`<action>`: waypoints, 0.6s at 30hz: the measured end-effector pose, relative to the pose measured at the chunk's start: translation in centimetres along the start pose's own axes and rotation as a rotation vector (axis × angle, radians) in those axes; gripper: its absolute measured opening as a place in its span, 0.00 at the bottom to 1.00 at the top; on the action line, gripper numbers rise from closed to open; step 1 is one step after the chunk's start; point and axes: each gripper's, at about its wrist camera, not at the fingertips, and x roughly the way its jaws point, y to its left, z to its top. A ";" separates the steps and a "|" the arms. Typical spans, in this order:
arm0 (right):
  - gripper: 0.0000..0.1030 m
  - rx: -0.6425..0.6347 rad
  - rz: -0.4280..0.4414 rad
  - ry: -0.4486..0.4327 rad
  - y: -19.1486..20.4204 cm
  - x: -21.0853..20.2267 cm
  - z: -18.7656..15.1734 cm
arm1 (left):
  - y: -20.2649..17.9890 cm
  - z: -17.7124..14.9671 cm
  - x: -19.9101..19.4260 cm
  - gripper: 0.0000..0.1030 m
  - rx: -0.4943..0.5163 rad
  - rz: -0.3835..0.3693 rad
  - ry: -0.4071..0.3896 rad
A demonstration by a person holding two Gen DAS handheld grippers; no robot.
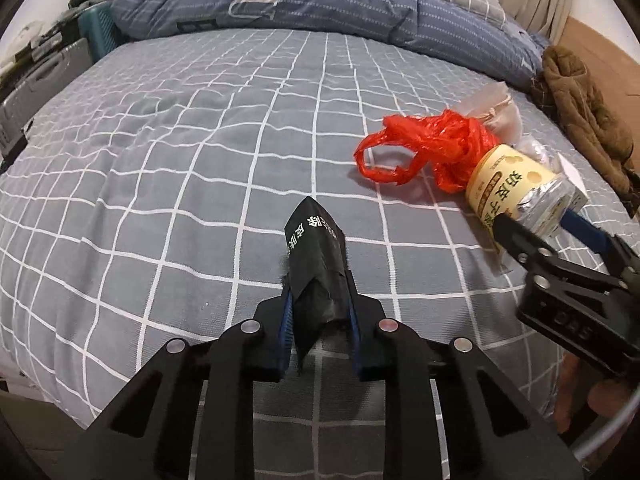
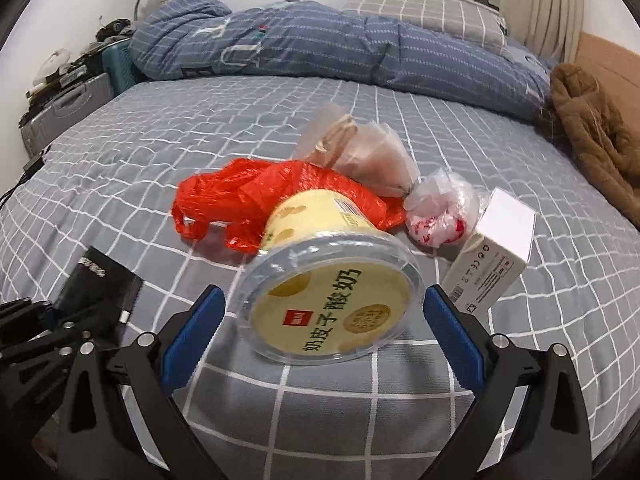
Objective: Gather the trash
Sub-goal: 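Grasp the black wrapper with the left tool while the right tool grasps the yellow yogurt cup, then lift the black wrapper and yogurt cup and carry them toward the bin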
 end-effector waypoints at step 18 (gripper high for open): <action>0.81 0.029 0.026 0.003 0.1 -0.9 0.4 | 0.2 0.4 -1.1 0.17 0.007 -0.021 -0.019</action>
